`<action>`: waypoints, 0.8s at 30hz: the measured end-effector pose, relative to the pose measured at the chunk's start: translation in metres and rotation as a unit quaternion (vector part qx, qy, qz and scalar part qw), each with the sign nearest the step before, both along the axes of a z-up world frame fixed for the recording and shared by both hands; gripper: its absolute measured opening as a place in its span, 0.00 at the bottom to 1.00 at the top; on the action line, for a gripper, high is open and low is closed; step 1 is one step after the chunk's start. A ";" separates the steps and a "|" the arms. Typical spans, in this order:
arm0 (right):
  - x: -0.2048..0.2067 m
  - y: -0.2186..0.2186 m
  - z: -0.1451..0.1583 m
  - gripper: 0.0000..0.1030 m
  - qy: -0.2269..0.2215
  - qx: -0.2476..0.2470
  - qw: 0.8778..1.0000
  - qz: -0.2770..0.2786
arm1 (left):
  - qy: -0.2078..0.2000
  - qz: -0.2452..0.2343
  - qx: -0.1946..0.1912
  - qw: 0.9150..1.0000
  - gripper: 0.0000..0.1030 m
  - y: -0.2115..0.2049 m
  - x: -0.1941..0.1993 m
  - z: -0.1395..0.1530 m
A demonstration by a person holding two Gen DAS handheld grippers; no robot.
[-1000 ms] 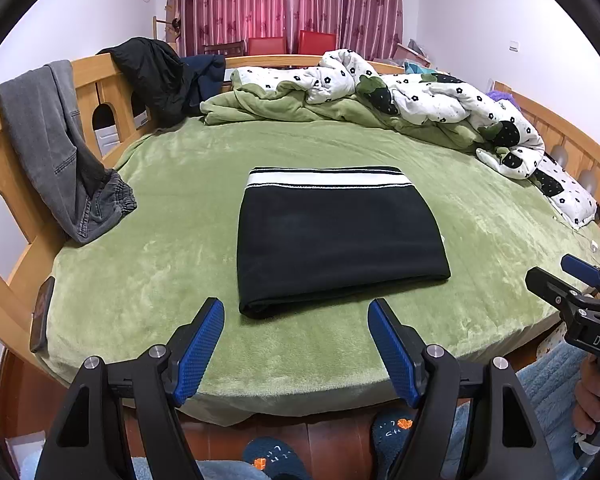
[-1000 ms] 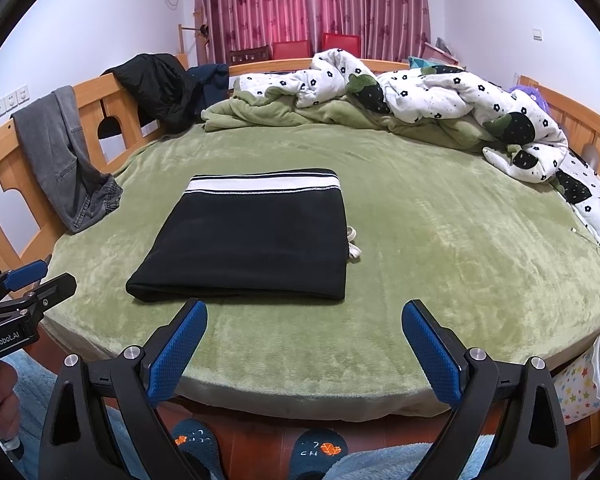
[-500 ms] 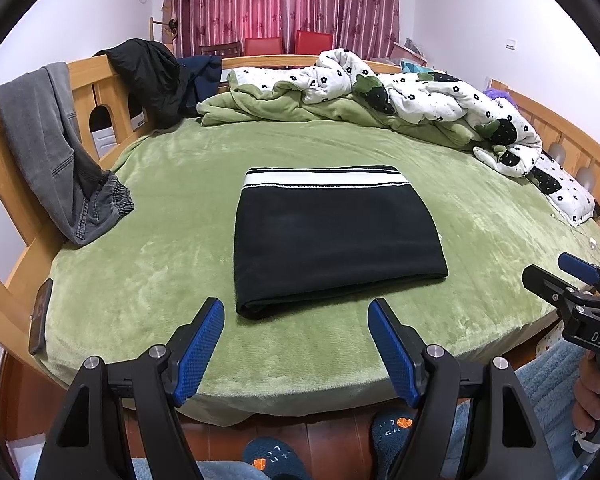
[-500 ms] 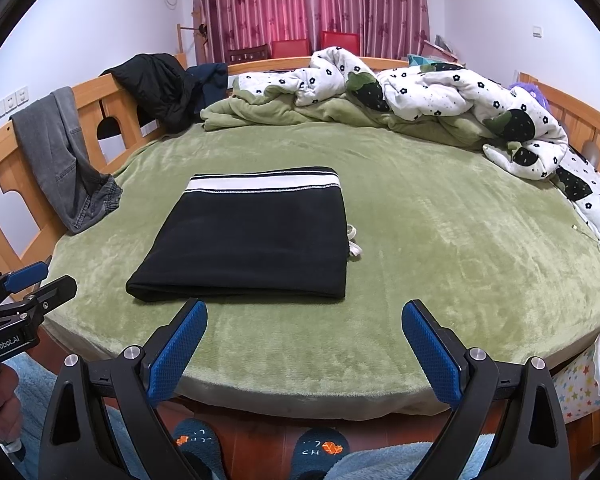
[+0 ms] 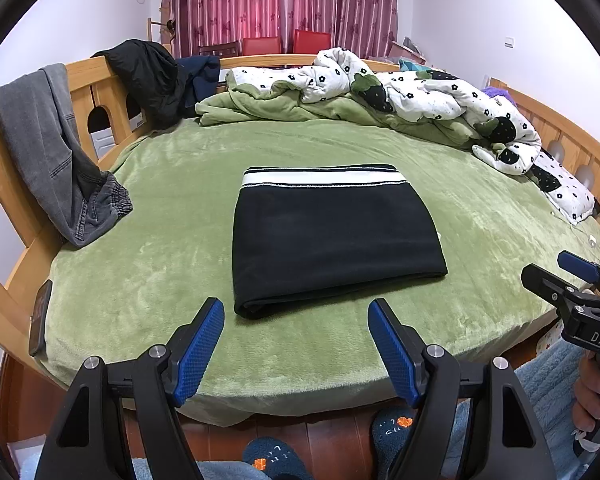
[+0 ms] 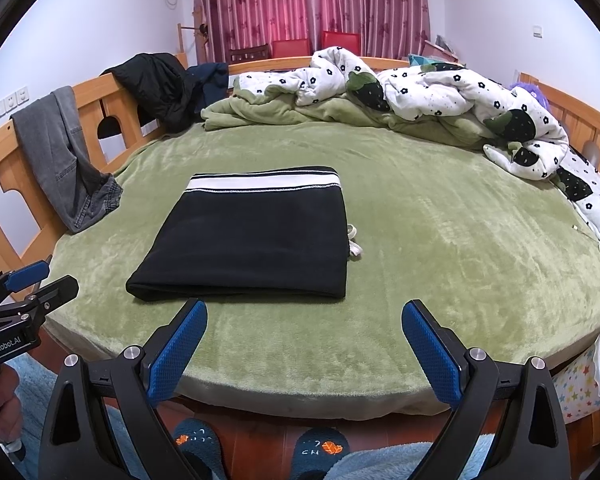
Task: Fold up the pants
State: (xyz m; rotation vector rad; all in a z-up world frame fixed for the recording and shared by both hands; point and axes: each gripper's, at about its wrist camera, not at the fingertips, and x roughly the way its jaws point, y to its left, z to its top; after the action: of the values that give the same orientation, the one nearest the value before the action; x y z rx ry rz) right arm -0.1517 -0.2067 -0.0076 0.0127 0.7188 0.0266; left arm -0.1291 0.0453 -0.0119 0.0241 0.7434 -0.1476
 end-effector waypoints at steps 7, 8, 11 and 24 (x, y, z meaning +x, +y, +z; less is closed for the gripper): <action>0.000 0.000 0.000 0.94 0.001 0.001 1.000 -0.001 | 0.000 -0.002 0.000 1.000 0.70 0.001 0.002 0.000; 0.000 0.000 0.000 0.94 0.000 0.001 1.000 -0.001 | 0.000 -0.002 0.000 1.000 0.70 0.001 0.001 0.000; 0.000 0.000 0.000 0.94 0.000 0.001 1.000 0.000 | -0.001 -0.002 0.000 1.000 0.70 0.001 0.001 0.000; 0.000 -0.001 0.000 0.94 0.000 0.001 1.000 0.000 | -0.002 -0.004 0.002 1.000 0.71 0.002 0.005 0.001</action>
State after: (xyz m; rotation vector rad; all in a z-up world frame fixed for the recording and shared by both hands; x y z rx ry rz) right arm -0.1516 -0.2077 -0.0073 0.0146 0.7188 0.0265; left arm -0.1244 0.0475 -0.0111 0.0319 0.7388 -0.1528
